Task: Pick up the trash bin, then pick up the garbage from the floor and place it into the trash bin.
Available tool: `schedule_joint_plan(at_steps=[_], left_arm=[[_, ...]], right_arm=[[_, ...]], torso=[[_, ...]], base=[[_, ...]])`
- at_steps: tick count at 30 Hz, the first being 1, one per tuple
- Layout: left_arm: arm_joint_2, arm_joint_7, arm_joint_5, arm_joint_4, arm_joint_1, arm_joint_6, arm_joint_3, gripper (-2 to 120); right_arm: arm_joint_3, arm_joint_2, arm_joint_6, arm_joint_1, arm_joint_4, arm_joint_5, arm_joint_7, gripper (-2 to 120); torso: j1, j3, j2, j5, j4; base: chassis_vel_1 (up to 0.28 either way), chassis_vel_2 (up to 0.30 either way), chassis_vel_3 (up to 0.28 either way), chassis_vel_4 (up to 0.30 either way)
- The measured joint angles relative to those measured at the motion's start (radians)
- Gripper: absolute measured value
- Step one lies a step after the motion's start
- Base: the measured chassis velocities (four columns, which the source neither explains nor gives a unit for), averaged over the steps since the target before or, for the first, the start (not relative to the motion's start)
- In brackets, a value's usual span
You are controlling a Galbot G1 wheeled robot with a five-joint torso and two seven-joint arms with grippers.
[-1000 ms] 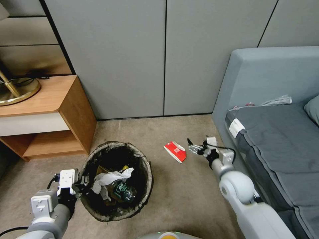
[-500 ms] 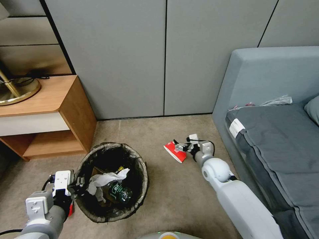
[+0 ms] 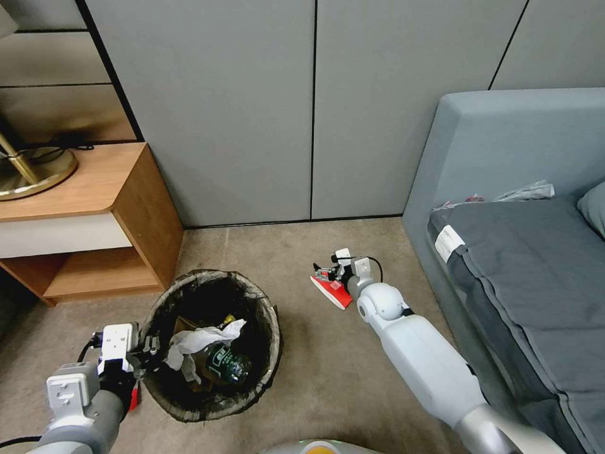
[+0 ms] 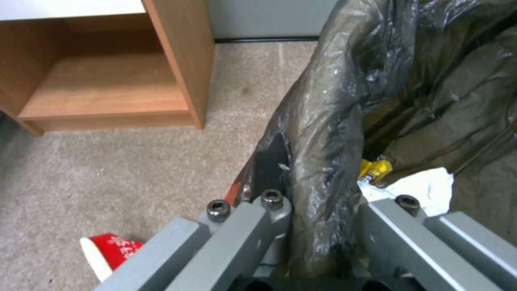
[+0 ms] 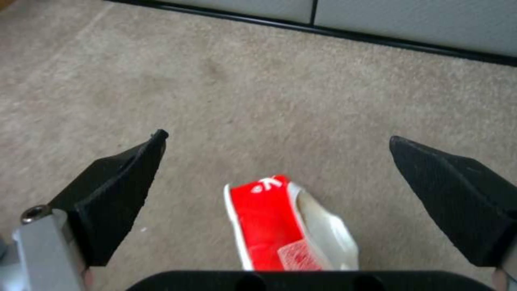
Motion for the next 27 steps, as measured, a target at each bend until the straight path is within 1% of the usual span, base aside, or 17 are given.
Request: schedule_joint_plan(at_steps=[11,27], left_arm=[[-0.003,0.0,0.007,0.0,0.009,0.002,0.001,0],[-0.005,0.001,0.016,0.0,0.014,0.004,0.004,0]], right_arm=[[0.002,0.02,-0.003,0.054,-0.121,-0.005,-0.016,100],[0.009,0.009,0.005,0.041,-0.155,-0.045,-0.061,100]], torso=[[0.0,0.0,0.0,0.0,0.0],[0.0,0.0,0.0,0.0001,0.0]], base=[[0.0,0.0,0.0,0.0],[0.0,0.0,0.0,0.0]])
